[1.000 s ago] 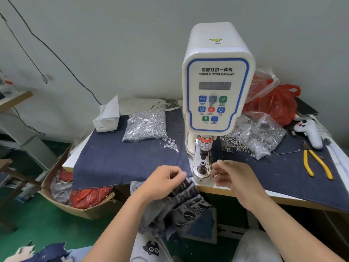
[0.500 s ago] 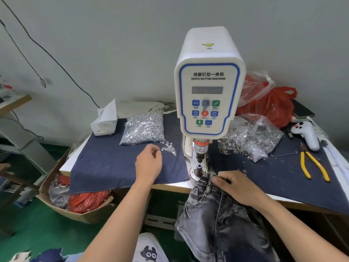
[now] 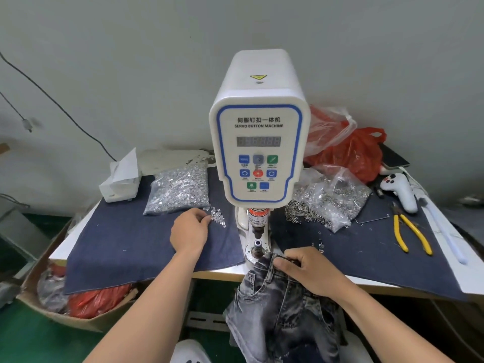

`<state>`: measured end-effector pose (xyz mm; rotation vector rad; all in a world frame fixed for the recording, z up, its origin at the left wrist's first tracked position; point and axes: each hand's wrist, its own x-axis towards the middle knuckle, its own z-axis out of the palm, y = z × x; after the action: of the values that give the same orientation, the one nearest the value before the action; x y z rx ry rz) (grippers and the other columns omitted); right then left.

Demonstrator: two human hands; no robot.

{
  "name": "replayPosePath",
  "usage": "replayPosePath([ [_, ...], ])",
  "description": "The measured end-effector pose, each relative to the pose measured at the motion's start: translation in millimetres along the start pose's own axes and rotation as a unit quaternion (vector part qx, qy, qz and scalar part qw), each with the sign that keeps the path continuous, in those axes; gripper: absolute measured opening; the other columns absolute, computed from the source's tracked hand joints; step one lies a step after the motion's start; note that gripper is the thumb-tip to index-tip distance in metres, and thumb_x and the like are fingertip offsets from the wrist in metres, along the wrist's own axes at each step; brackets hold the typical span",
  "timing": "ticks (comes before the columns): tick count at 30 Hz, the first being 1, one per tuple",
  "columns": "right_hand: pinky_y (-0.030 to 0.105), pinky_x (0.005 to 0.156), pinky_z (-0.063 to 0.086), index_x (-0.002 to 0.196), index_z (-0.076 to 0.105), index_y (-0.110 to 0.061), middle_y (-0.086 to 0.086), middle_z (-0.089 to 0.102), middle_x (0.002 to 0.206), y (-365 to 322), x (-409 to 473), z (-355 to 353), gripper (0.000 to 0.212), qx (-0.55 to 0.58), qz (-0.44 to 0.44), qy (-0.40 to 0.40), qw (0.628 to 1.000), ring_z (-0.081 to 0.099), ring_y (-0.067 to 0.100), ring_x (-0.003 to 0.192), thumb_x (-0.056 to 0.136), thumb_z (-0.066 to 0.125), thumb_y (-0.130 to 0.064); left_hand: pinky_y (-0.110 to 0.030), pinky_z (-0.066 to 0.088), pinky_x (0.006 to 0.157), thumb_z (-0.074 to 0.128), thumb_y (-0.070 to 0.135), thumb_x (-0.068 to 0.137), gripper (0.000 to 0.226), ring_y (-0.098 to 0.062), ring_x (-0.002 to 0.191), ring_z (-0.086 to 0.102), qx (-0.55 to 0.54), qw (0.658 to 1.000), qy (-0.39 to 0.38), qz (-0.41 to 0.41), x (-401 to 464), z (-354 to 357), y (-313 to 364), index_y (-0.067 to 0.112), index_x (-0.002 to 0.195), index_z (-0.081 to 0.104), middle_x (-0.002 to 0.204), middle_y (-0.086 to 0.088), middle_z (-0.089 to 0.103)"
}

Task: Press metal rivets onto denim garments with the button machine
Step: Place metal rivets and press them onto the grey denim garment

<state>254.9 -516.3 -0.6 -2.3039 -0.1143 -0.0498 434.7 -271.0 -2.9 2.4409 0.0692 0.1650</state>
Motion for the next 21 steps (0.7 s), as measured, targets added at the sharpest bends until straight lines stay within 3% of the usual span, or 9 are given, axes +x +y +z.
replayPosePath([
  [13, 0.025, 0.054, 0.023, 0.064, 0.027, -0.02, -0.01, 0.024, 0.058, 2, 0, 1, 0.06, 0.007, 0.001, 0.0, 1.0, 0.027, 0.004, 0.053, 0.094, 0.053, -0.065, -0.032, 0.042, 0.088, 0.066, 0.024, 0.103, 0.019, -0.026, 0.114, 0.068, -0.04, 0.999, -0.01, -0.007, -2, -19, -5, 0.021, 0.118, 0.077, 0.117, 0.0, 0.077],
  [17, 0.025, 0.055, 0.025, 0.064, 0.027, -0.022, -0.01, 0.024, 0.058, 2, 0, 1, 0.058, 0.002, 0.003, -0.002, 1.0, 0.028, 0.005, 0.053, 0.095, 0.053, -0.064, -0.03, 0.047, 0.089, 0.067, 0.022, 0.102, 0.014, -0.018, 0.104, 0.07, -0.104, 0.994, -0.007, 0.013, -12, -25, -6, 0.02, 0.11, 0.078, 0.105, 0.004, 0.077],
  [21, 0.026, 0.056, 0.025, 0.064, 0.027, -0.022, -0.009, 0.025, 0.059, 2, 0, 1, 0.059, 0.002, 0.004, -0.001, 1.0, 0.027, 0.004, 0.053, 0.094, 0.052, -0.066, -0.028, 0.054, 0.088, 0.075, 0.023, 0.096, 0.008, -0.003, 0.092, 0.071, -0.239, 0.97, -0.042, 0.006, -39, -28, 4, 0.03, 0.093, 0.077, 0.09, 0.016, 0.077],
])
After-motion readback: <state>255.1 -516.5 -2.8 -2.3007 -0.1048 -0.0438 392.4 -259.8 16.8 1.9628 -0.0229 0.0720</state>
